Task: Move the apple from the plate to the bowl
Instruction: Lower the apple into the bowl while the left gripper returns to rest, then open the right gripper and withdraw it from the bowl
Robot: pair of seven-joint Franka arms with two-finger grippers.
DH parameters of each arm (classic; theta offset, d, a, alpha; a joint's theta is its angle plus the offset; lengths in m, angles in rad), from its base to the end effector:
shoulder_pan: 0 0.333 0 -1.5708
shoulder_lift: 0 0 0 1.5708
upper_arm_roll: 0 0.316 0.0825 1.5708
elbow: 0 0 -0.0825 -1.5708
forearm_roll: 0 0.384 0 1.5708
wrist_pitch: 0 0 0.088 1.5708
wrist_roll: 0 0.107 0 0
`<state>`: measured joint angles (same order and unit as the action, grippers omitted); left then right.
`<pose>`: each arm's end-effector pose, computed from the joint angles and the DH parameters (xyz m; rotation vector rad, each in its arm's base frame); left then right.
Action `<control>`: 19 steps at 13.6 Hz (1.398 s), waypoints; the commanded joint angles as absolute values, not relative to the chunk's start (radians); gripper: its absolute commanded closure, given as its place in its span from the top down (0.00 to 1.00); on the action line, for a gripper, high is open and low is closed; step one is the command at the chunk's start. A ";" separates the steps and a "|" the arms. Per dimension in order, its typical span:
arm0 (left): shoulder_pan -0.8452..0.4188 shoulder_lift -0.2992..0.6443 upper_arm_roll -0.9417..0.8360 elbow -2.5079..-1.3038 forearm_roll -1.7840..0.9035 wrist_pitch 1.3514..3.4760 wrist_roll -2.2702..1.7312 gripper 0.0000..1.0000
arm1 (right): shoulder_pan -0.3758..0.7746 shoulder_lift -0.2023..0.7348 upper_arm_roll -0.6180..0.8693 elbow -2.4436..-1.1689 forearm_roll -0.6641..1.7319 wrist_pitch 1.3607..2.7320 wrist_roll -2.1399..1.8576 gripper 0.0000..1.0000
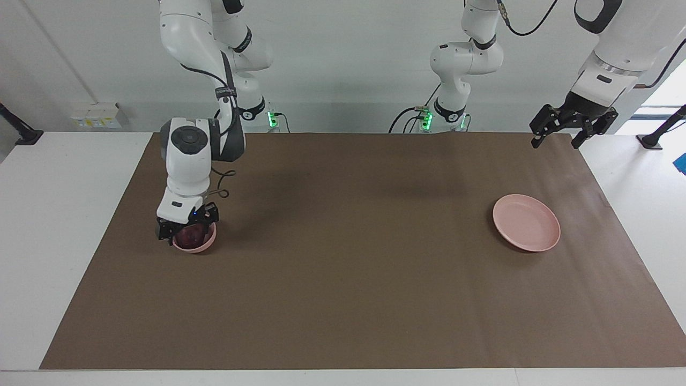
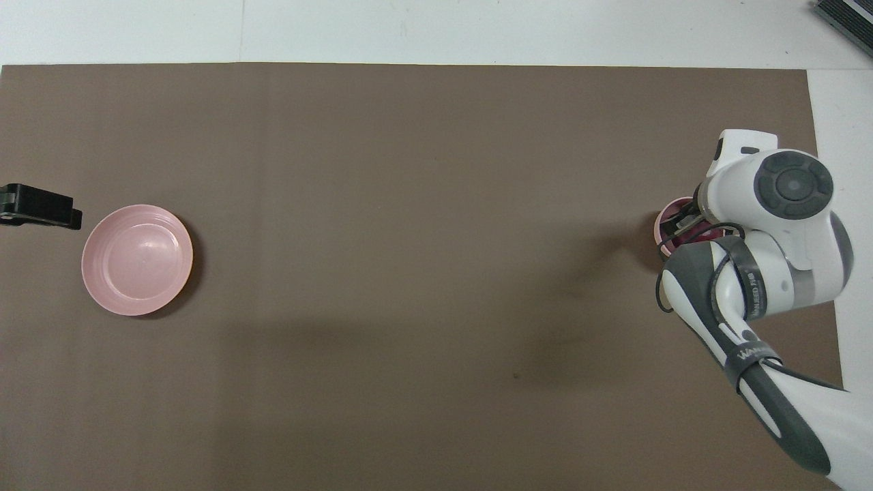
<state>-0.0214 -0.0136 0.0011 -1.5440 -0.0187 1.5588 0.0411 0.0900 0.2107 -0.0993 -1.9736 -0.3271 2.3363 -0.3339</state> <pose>0.5494 -0.0132 0.6436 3.1214 -0.0966 0.0446 0.6118 -0.0086 0.3801 2.7415 0.7562 0.1445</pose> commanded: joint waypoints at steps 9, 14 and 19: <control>-0.011 -0.006 -0.009 -1.523 -0.008 1.537 0.032 1.00 | 0.089 -0.038 -0.084 -1.795 -0.012 1.846 -0.074 1.00; -0.011 -0.006 -0.009 -1.523 -0.008 1.537 0.031 1.00 | 0.087 -0.103 -0.086 -1.688 -0.002 1.659 0.025 1.00; -0.011 -0.006 -0.009 -1.523 -0.008 1.537 0.031 1.00 | 0.078 -0.101 -0.101 -1.500 -0.017 1.451 0.014 1.00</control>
<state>-0.0214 -0.0136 0.0011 -1.5440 -0.0187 1.5585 0.0410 0.0932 -0.1179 -0.0948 -1.5429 -0.0254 1.4949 0.0102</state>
